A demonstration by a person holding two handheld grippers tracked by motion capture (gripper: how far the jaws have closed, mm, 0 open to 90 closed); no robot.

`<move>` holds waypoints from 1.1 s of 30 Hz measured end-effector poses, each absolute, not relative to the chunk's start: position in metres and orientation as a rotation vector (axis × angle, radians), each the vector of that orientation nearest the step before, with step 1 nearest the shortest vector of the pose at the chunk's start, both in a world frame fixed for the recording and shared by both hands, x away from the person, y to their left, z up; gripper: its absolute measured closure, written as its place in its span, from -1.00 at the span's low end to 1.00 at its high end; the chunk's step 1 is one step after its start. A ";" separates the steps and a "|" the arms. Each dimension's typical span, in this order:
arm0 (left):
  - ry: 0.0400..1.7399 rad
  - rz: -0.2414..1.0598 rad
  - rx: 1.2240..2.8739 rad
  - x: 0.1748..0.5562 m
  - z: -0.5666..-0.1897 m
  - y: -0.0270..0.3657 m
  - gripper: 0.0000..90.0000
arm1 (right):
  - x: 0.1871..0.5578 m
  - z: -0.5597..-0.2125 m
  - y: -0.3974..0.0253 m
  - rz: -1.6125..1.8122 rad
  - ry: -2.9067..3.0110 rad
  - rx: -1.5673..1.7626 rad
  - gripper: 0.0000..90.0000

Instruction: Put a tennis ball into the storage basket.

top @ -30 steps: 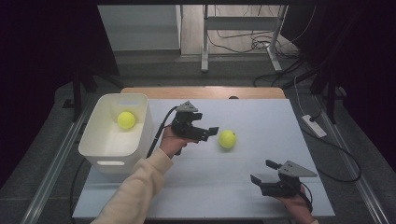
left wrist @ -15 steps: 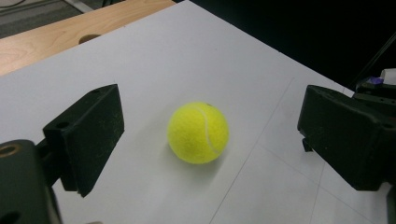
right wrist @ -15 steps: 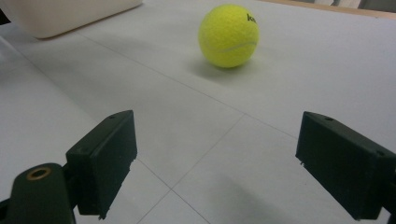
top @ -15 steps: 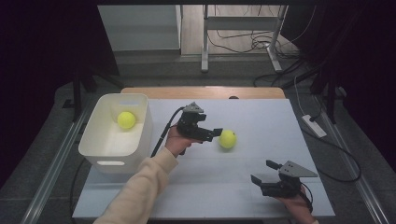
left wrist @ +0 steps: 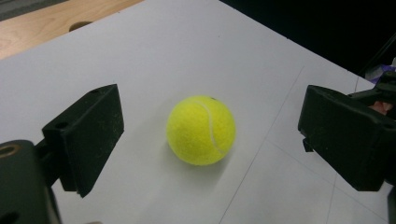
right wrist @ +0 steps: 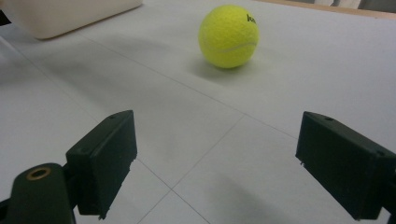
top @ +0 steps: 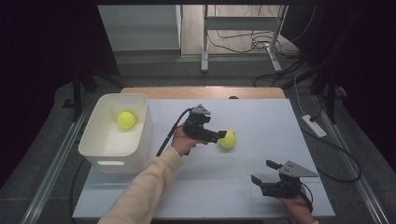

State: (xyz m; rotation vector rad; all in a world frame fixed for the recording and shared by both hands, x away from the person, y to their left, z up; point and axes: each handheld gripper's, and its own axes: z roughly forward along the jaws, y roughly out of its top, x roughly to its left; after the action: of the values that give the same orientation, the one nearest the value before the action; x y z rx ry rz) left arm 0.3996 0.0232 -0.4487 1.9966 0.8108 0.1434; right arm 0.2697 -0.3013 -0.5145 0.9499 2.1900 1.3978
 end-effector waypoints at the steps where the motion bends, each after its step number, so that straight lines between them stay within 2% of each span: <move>1: 0.811 0.143 2.001 0.400 -0.450 0.021 -0.83 | 0.270 -0.514 -0.301 1.398 2.190 0.949 -0.73; 33: 0.844 0.116 2.062 0.414 -0.471 -0.002 -0.86 | 0.270 -0.515 -0.301 1.395 2.197 0.946 -0.73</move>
State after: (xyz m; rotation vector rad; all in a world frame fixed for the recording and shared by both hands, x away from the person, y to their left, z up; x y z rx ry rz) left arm 0.4145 -0.0017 -0.4712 2.0616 0.8445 0.1157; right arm 0.2696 -0.3014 -0.5151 0.9456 2.1975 1.3946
